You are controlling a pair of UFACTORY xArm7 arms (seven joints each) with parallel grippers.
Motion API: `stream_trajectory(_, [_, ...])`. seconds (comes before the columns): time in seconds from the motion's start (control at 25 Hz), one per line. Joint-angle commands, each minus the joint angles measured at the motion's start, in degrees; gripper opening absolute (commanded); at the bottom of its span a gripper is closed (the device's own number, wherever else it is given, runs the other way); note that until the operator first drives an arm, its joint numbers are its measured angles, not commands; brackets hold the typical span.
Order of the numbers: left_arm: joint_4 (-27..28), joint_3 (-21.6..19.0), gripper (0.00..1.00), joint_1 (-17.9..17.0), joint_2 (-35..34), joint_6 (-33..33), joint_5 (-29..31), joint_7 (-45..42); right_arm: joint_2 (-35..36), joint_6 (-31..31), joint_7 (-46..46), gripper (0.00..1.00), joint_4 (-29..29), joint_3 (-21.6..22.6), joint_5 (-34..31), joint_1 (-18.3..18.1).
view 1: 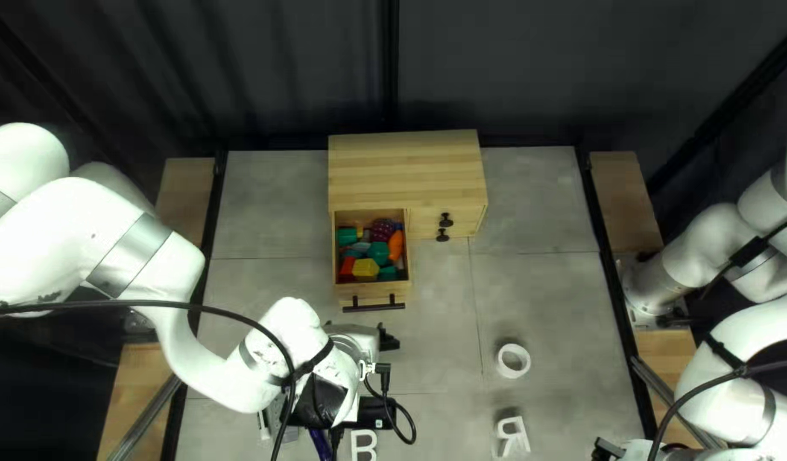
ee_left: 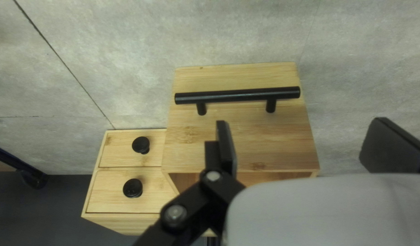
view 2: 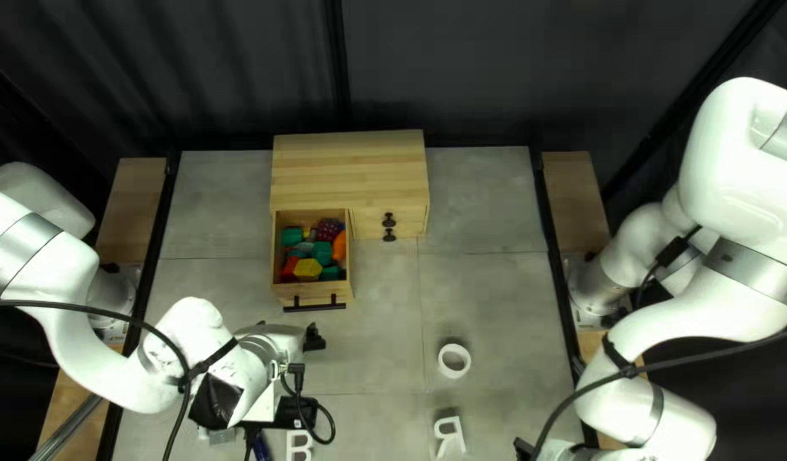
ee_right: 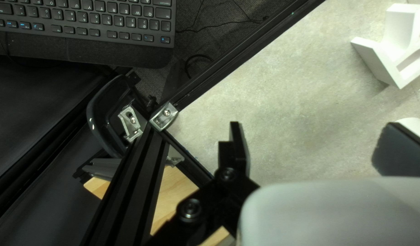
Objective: Open drawers and place objects into drawer and close
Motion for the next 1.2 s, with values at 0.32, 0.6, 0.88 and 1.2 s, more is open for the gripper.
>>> stream_trajectory(0.32, [5.28,0.51,1.0,1.04,5.71,0.45,-0.96,3.09,0.0,0.0,0.0,1.0,0.0,0.0,0.0,0.0])
stream_trajectory(0.6, [2.73,2.08,1.0,2.95,6.04,-4.91,-0.55,1.82,0.0,0.0,0.0,1.0,0.0,0.0,0.0,0.0])
stream_trajectory(0.88, [1.96,3.22,1.0,4.07,6.45,-6.93,0.74,1.82,0.0,0.0,0.0,1.0,0.0,0.0,0.0,0.0])
stream_trajectory(1.2, [-0.04,4.18,1.0,4.62,4.41,-7.17,2.1,1.0,0.0,0.0,0.0,1.0,0.0,0.0,0.0,0.0])
